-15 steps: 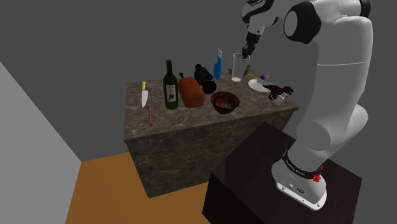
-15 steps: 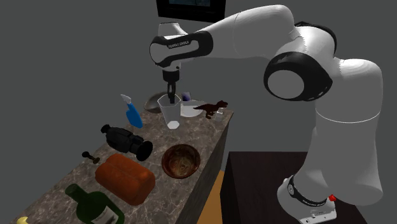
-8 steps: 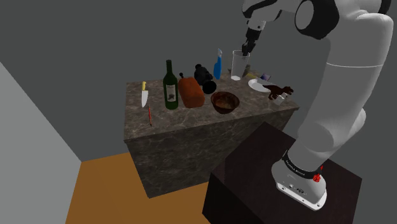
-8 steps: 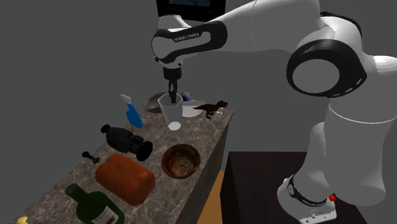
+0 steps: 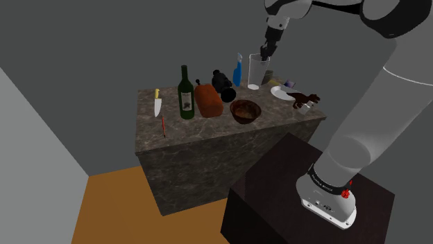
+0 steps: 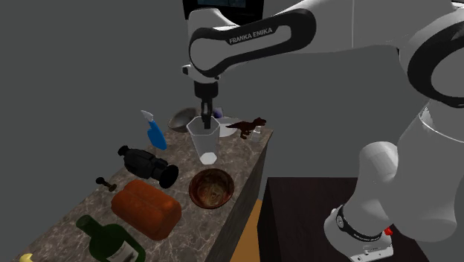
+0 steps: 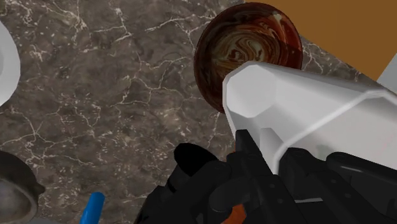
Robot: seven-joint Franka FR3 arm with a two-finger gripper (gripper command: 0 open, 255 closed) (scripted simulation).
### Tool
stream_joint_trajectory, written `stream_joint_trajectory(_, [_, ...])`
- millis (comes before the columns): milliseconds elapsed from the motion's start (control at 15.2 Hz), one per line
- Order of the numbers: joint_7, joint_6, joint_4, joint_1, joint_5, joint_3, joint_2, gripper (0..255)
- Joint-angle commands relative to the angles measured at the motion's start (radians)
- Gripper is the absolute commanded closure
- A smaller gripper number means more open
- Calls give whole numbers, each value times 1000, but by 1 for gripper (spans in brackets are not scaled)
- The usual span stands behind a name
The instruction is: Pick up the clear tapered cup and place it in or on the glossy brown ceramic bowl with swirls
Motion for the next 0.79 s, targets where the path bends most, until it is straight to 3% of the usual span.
stream_joint_trajectory(0, [58,6,-61,26,-27,23,-67,255])
stream_joint_trajectory(726, [62,134,-187,34,-20,34,-67,255])
